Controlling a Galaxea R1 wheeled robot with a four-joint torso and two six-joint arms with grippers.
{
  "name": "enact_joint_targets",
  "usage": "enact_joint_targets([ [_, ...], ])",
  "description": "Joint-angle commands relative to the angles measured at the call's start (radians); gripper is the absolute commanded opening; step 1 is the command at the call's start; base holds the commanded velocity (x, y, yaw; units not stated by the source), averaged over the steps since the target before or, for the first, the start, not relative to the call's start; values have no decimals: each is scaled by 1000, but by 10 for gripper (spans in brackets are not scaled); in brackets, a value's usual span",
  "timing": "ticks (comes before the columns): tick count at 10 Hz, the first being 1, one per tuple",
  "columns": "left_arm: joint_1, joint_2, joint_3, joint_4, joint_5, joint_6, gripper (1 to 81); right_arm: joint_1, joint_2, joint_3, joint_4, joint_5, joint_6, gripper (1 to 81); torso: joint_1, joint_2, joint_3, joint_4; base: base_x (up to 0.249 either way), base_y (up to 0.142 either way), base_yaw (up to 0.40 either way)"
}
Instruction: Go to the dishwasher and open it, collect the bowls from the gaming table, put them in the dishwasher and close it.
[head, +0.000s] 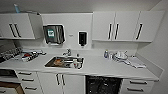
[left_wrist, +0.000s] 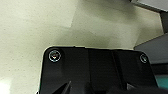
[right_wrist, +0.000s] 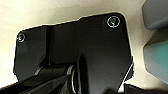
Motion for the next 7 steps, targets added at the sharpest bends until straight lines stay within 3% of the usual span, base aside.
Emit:
enact_joint_targets([
  [1, -58, -5, 1, -3, 40, -2, 811, 49, -1, 2, -8, -54, -4, 811, 0, 0, 0, 0, 0, 0, 0],
  [7, -58, -6, 1, -3, 40, -4, 811, 55, -1, -4, -6, -53, -2, 811, 0, 0, 0, 0, 0, 0, 49],
])
